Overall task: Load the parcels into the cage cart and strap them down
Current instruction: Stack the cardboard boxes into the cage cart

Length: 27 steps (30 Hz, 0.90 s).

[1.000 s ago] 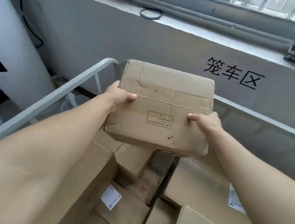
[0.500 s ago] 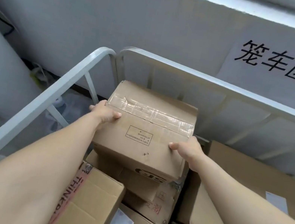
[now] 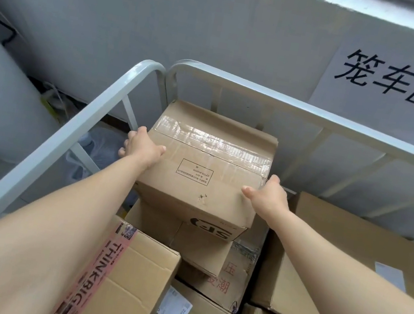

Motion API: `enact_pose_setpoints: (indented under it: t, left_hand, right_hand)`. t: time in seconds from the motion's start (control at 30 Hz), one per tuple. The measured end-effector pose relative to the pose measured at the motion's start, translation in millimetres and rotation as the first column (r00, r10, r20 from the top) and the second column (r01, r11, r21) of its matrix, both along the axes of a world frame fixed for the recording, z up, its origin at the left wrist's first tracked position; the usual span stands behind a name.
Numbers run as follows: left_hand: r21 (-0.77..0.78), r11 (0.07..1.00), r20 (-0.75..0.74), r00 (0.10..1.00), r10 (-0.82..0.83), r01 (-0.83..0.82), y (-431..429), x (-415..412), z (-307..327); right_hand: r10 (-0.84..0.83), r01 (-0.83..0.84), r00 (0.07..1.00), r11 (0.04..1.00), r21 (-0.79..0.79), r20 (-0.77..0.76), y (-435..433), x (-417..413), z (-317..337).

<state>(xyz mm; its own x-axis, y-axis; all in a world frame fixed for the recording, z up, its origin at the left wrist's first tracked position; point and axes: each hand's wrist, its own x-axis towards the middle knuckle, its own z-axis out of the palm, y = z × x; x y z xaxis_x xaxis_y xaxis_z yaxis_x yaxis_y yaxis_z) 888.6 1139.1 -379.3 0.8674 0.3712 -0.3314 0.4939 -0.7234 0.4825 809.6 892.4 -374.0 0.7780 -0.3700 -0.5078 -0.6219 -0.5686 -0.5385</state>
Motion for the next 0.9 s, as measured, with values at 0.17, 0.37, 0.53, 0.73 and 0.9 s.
enact_pose_setpoints:
  t: [0.17, 0.37, 0.53, 0.73, 0.9]
  left_hand:
    - [0.019, 0.995, 0.068, 0.992, -0.102, 0.101, -11.3, -32.3, 39.0]
    - [0.038, 0.956, 0.134, 0.946, -0.295, 0.292, -42.2, -91.5, 105.8]
    - [0.142, 0.894, 0.215, 0.868, -0.447, 0.425, -77.2, -159.5, 175.3]
    - [0.235, 0.824, 0.295, 0.769, -0.567, 0.516, -125.3, -261.5, 250.1]
    - [0.343, 0.732, 0.284, 0.677, -0.679, 0.589, -173.5, -348.0, 281.8]
  right_hand:
    - [0.106, -0.100, 0.990, 0.993, -0.065, 0.090, -1.0, -25.3, 47.9]
    - [0.295, -0.270, 0.940, 0.951, -0.151, 0.173, -6.8, -77.5, 119.1]
    - [0.426, -0.362, 0.877, 0.890, -0.277, 0.221, -25.8, -141.6, 188.7]
    - [0.558, -0.416, 0.791, 0.792, -0.447, 0.252, -64.0, -236.8, 263.2]
    - [0.627, -0.420, 0.743, 0.709, -0.567, 0.234, -99.2, -305.6, 293.4]
